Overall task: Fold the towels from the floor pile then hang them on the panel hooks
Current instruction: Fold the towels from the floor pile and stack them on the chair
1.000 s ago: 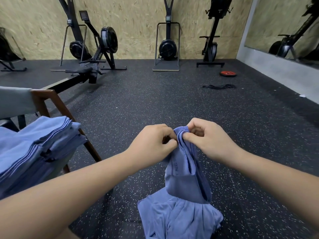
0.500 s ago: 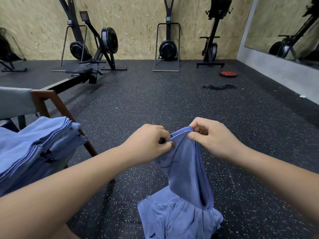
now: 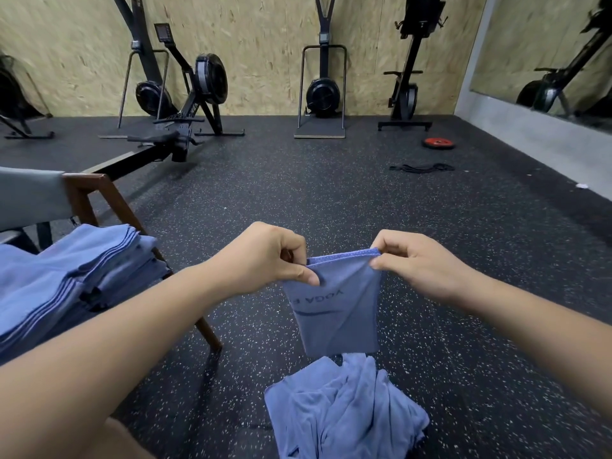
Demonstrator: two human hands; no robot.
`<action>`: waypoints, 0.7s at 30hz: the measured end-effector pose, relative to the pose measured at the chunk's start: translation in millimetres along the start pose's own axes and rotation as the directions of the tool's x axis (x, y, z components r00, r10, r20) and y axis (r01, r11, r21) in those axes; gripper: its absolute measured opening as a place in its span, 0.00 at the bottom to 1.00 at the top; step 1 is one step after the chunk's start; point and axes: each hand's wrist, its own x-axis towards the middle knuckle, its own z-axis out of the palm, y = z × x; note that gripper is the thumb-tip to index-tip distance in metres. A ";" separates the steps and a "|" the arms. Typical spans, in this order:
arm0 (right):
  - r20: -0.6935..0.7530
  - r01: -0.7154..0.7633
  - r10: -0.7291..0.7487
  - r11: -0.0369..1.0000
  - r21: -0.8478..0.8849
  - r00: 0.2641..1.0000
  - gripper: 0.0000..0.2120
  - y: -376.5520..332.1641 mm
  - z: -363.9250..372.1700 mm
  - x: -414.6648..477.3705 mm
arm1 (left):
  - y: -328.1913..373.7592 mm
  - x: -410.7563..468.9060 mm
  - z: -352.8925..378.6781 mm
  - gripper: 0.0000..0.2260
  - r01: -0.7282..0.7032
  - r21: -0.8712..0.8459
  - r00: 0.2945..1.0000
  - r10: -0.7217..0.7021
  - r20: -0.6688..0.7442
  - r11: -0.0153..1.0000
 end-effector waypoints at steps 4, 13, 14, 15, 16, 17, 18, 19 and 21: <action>-0.005 0.008 -0.008 0.999 0.036 1.000 0.05 -3.8 -0.1 -1.2 | 4.3 -2.3 -4.7 0.18 0.009 -0.045 1.000 -0.010 -0.021 0.999; 0.043 0.019 -0.022 0.996 0.089 0.999 0.03 -6.6 -5.4 -7.5 | 9.4 -7.7 -3.4 0.21 0.040 -0.423 0.996 -0.070 -0.056 0.905; 0.075 0.022 -0.030 0.994 0.103 0.997 0.06 -7.5 -3.0 -8.6 | 12.7 -8.5 -0.6 0.22 0.044 -0.442 0.997 -0.067 -0.038 0.896; 0.111 0.026 -0.038 0.994 0.105 0.993 0.09 -9.9 0.3 -10.5 | 16.0 -8.9 2.8 0.23 0.049 -0.458 0.998 -0.064 -0.018 0.888; 0.135 0.031 -0.041 0.997 0.074 0.990 0.13 -12.7 4.7 -12.3 | 18.2 -8.7 6.8 0.24 0.053 -0.472 0.998 -0.059 0.004 0.880; 0.152 0.038 -0.041 0.999 0.020 0.987 0.16 -16.3 10.2 -13.8 | 20.3 -8.7 10.5 0.24 0.058 -0.483 0.998 -0.053 0.025 0.874; 0.166 0.044 -0.039 0.999 -0.024 0.985 0.18 -19.7 16.7 -14.6 | 21.2 -8.1 14.6 0.25 0.063 -0.487 0.998 -0.050 0.040 0.871; 0.175 0.051 -0.041 0.998 -0.048 0.984 0.19 -22.8 23.7 -14.2 | 21.5 -8.1 18.2 0.25 0.071 -0.487 0.997 -0.054 0.049 0.870; 0.181 0.076 -0.064 0.995 -0.063 0.981 0.18 -26.6 35.7 -12.5 | 22.3 -8.5 23.6 0.24 0.077 -0.481 0.997 -0.060 0.052 0.873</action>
